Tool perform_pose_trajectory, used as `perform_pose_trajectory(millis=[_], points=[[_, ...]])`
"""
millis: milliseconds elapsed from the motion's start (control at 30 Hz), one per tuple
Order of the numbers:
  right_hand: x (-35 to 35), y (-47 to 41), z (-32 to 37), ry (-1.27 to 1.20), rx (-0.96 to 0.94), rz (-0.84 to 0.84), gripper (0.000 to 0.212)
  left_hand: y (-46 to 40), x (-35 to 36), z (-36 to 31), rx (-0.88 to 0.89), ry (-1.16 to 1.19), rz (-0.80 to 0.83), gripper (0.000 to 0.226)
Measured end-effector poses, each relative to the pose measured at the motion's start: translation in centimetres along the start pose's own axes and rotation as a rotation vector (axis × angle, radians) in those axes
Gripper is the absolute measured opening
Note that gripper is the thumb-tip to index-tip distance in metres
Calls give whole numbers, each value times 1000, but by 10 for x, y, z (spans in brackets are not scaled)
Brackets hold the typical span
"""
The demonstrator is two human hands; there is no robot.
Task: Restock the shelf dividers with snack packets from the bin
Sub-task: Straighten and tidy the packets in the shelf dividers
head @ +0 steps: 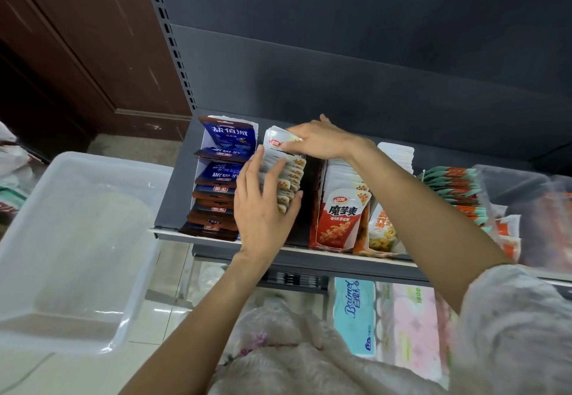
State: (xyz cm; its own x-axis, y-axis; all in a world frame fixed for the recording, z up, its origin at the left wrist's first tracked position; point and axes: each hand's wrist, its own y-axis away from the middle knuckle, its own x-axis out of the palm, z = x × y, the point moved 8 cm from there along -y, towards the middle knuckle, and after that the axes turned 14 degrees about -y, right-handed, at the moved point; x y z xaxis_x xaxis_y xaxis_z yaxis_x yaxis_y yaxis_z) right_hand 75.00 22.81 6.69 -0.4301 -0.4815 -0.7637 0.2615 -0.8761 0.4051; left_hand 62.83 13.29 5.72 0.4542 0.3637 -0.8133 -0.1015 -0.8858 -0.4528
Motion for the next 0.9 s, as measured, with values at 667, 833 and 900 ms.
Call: perform_pose_trajectory(millis=[667, 833, 900], points=[[116, 84, 20, -1538, 74, -610, 61, -3, 4, 12, -389, 714, 543, 55], [92, 65, 21, -1401, 75, -772, 67, 0, 7, 22, -519, 908, 579, 57], [83, 60, 18, -1415, 93, -804, 69, 3, 5, 21, -476, 842, 587, 63]])
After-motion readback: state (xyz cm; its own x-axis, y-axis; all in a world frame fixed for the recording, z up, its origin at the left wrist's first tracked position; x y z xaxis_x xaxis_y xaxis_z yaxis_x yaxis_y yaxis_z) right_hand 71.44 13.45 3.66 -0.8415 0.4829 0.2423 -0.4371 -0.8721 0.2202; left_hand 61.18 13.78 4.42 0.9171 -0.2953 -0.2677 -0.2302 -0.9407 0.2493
